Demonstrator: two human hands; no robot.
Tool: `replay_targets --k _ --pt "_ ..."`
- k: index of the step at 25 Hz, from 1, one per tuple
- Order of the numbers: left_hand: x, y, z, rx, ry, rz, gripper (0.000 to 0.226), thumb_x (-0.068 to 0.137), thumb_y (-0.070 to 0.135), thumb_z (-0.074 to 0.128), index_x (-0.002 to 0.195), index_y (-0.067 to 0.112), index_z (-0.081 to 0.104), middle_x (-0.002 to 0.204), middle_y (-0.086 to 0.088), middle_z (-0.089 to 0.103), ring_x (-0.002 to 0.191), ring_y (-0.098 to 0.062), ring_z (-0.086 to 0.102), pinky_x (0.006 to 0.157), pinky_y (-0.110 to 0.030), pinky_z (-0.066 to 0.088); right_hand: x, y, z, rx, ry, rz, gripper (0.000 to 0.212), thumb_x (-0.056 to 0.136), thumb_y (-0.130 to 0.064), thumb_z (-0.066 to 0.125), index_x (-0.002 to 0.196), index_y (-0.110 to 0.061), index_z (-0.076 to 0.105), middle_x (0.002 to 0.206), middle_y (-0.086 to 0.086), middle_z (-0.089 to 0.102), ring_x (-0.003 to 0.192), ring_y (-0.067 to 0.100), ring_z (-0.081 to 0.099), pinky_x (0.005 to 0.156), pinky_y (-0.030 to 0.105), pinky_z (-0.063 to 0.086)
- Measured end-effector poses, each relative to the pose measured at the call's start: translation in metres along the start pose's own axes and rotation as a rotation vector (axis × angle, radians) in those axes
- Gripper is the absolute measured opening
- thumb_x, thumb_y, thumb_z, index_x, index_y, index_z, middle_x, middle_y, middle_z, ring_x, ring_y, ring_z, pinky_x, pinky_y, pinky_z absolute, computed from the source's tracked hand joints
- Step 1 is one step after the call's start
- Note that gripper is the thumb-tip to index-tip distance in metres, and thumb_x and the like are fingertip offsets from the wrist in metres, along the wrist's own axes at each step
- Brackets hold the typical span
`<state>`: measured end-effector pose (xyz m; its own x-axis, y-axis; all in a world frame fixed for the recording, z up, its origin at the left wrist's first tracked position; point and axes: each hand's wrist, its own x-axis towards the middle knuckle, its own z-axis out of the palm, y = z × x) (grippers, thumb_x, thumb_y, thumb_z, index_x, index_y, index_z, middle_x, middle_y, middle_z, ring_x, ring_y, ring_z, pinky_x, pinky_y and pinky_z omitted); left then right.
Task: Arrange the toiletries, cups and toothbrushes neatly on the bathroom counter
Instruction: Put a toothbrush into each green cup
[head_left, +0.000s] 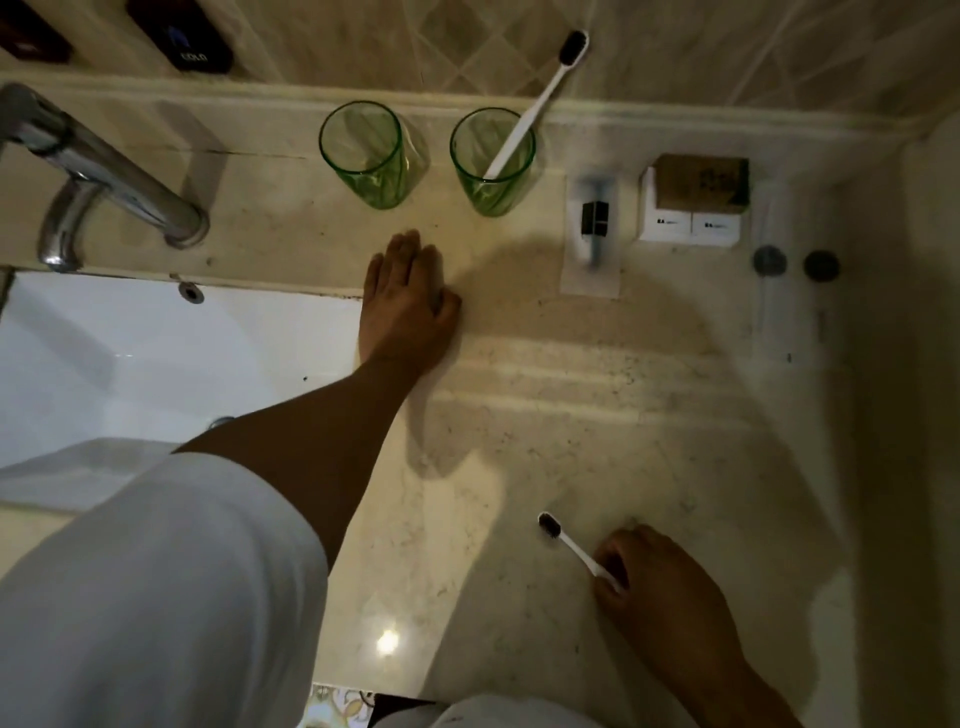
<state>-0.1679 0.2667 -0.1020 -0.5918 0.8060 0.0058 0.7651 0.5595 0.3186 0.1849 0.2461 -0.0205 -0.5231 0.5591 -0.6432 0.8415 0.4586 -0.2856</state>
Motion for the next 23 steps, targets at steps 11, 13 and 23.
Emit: replay_targets --k 11,13,23 --pt "-0.001 0.002 0.000 0.006 0.012 -0.002 0.059 0.094 0.036 0.046 0.147 0.010 0.042 0.161 -0.014 0.032 0.151 -0.028 0.023 0.125 -0.044 0.014 0.090 -0.061 -0.085 0.675 0.297 -0.015 0.006 0.086 -0.031 0.073 0.091 -0.028 0.069 0.081 -0.013 0.071 0.067 -0.004 0.066 0.060 0.009 0.048" --pt "-0.001 0.001 0.000 -0.007 0.007 -0.009 0.058 0.094 0.036 0.047 0.147 0.011 0.042 0.161 -0.013 0.030 0.152 -0.027 0.021 0.125 -0.043 0.012 0.124 -0.086 -0.120 0.726 0.409 -0.099 0.005 0.087 -0.031 0.072 0.089 -0.026 0.071 0.076 -0.012 0.071 0.067 -0.005 0.066 0.059 0.003 0.044" --pt "0.003 -0.003 -0.002 -0.009 -0.053 -0.022 0.068 0.093 0.043 0.042 0.153 0.013 0.032 0.166 -0.009 0.019 0.155 -0.022 0.009 0.125 -0.046 0.012 0.223 -0.208 -0.203 1.449 0.584 -0.191 0.011 0.089 -0.014 0.070 0.090 -0.003 0.066 0.072 0.006 0.074 0.057 0.018 0.072 0.044 0.023 0.047"
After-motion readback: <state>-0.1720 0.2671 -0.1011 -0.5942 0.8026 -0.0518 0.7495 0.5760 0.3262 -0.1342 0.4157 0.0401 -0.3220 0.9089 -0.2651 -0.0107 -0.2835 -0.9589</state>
